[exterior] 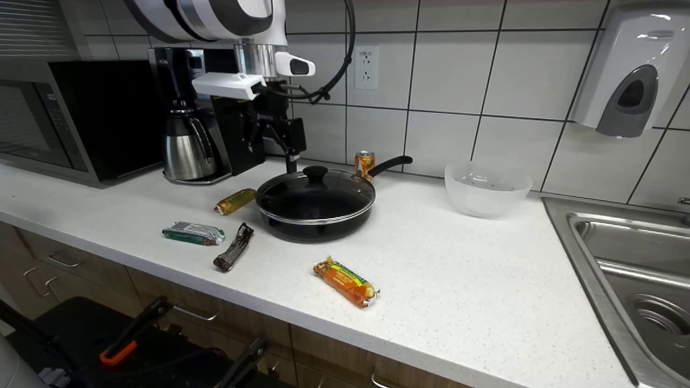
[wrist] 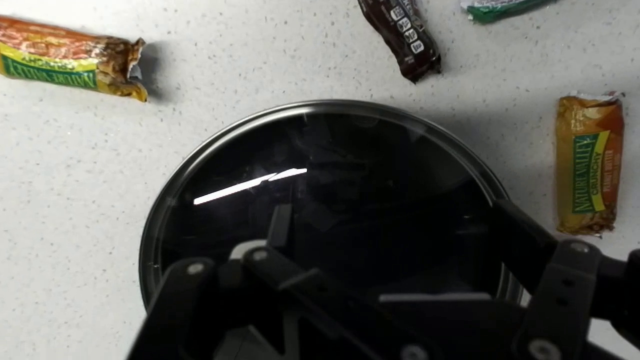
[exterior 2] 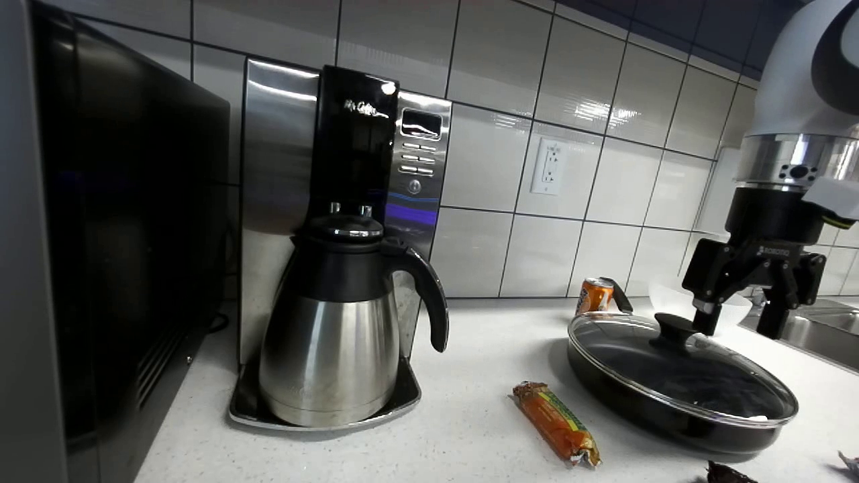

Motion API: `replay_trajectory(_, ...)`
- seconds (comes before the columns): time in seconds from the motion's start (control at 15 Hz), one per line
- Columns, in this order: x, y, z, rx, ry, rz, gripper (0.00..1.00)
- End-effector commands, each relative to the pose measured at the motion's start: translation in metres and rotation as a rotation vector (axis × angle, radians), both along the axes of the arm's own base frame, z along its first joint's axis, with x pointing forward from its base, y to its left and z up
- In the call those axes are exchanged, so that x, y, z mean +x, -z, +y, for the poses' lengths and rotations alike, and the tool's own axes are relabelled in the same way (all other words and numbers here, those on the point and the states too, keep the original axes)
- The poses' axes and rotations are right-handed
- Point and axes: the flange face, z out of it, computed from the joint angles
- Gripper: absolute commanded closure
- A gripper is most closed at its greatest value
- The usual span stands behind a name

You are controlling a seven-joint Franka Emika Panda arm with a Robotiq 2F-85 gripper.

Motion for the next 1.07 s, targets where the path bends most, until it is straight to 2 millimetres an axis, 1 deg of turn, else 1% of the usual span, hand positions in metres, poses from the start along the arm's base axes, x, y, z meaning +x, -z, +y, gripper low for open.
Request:
replay_trajectory(0.0,0.029,0.007,-0.013,-0.016,-0.004,-0.002,0.00)
replay_trajectory(0.6,0.075,0.027,-0.038,-0.024,0.055,0.007,0.00)
replay_trajectory(1.0,0.097,0.038,-0.043,-0.028,0.063,0.013,0.00)
